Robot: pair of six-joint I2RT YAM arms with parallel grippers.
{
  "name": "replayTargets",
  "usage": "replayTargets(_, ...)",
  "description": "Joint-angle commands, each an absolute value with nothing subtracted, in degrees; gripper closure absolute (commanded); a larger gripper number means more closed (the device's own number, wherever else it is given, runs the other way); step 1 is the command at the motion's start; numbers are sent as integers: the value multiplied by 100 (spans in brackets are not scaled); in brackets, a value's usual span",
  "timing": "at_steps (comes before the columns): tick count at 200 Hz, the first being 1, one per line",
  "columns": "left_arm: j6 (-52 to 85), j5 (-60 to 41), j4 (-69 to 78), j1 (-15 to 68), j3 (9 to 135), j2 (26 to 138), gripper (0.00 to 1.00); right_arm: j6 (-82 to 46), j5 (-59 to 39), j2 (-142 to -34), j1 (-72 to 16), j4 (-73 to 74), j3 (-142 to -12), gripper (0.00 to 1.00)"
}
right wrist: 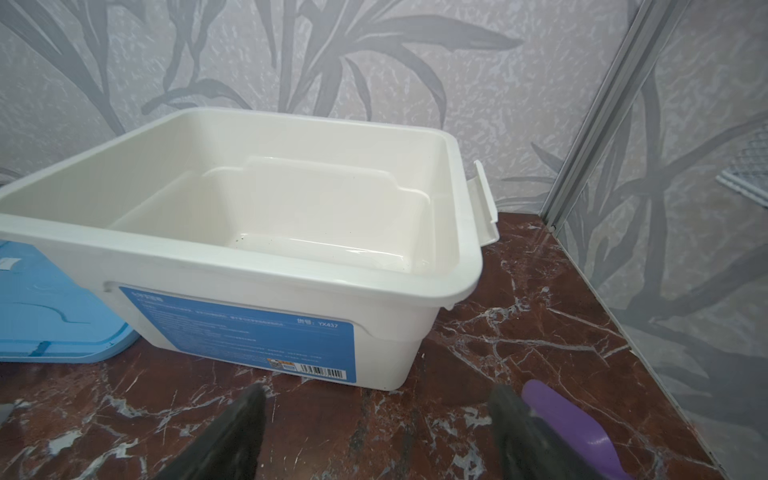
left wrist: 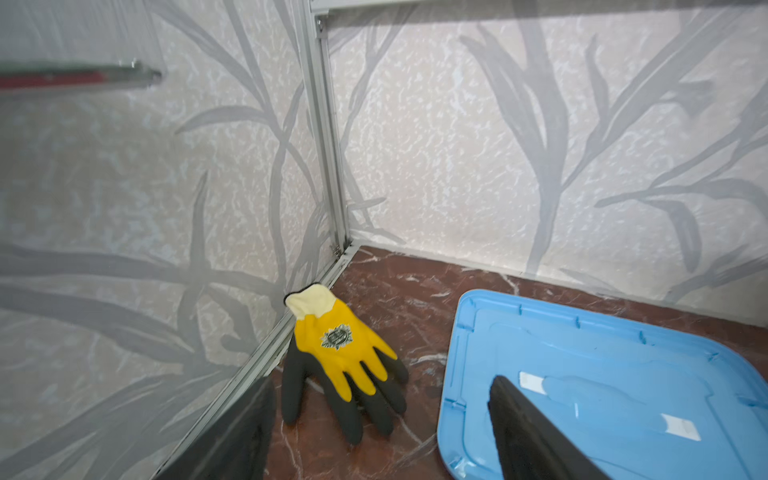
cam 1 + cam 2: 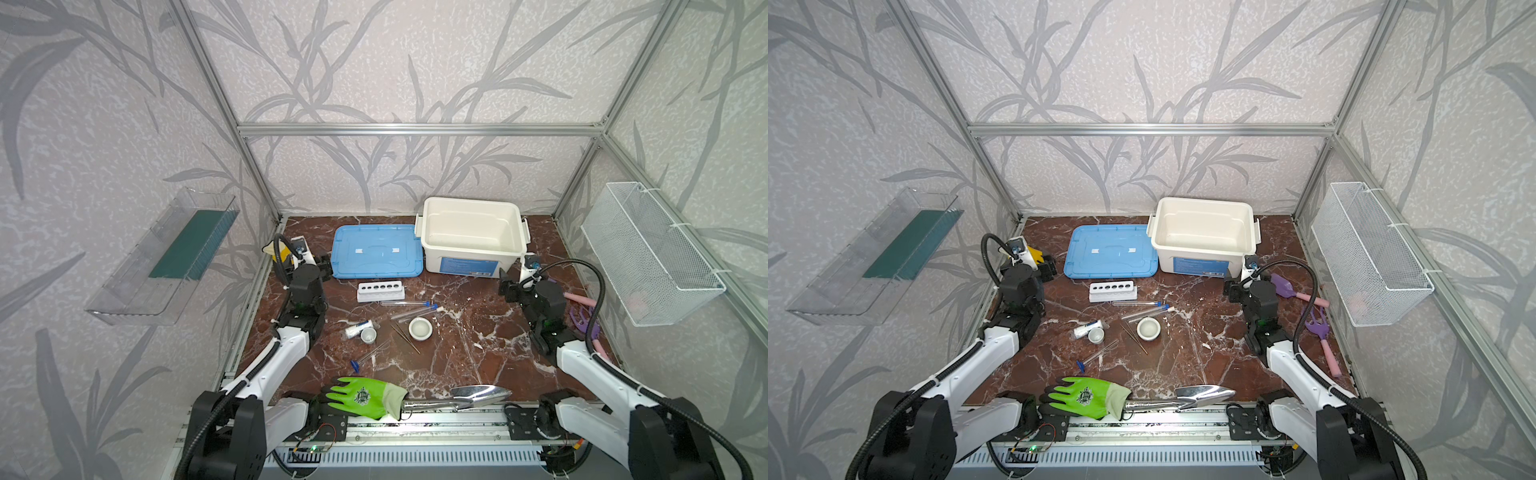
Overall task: Organize the chemistry lab equipment
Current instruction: 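Grasp a blue-capped test tube with the left gripper while the right arm advances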
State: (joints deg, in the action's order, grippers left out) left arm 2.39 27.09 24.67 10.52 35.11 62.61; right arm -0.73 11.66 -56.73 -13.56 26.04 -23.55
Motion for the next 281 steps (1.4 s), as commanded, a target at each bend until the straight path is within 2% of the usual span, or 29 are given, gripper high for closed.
replayTargets(1,-25,2946,854,1445,3995,6239,21,-188,1540,-5204,-1652,1308,-2636,17)
replayTargets(18,-322,3374,133,1833,4417,6450,21,-274,1442,-4907,-1784,735,-2830,17)
replayTargets(30,-445,3173,-286,2059,4626,6524,22,-358,1378,-4789,-1851,605,-2877,17)
replayTargets(55,-585,1616,-937,2450,4886,6486,22,-431,678,-4873,-1885,346,-3142,17)
replayTargets(82,-979,616,-1729,2995,5176,6624,24,-420,237,-5168,-1991,223,-3348,18)
replayTargets(114,-1428,61,-2417,3384,5410,7011,35,-460,22,-5385,-2030,456,-3300,18)
replayTargets(140,-1522,-465,-2602,3509,5580,7414,48,-445,26,-5475,-2039,523,-3278,19)
replayTargets(164,-1582,-820,-2824,3634,5881,7928,54,-383,34,-5521,-2047,563,-3278,19)
replayTargets(190,-1801,-918,-3110,3845,6223,8440,65,-378,95,-5555,-2048,570,-3271,19)
replayTargets(205,-1926,-968,-3247,3909,6411,8671,75,-378,145,-5570,-2047,652,-3228,19)
replayTargets(281,-2179,-351,-2921,3942,6789,9550,76,-329,71,-5769,-2048,835,-3199,19)
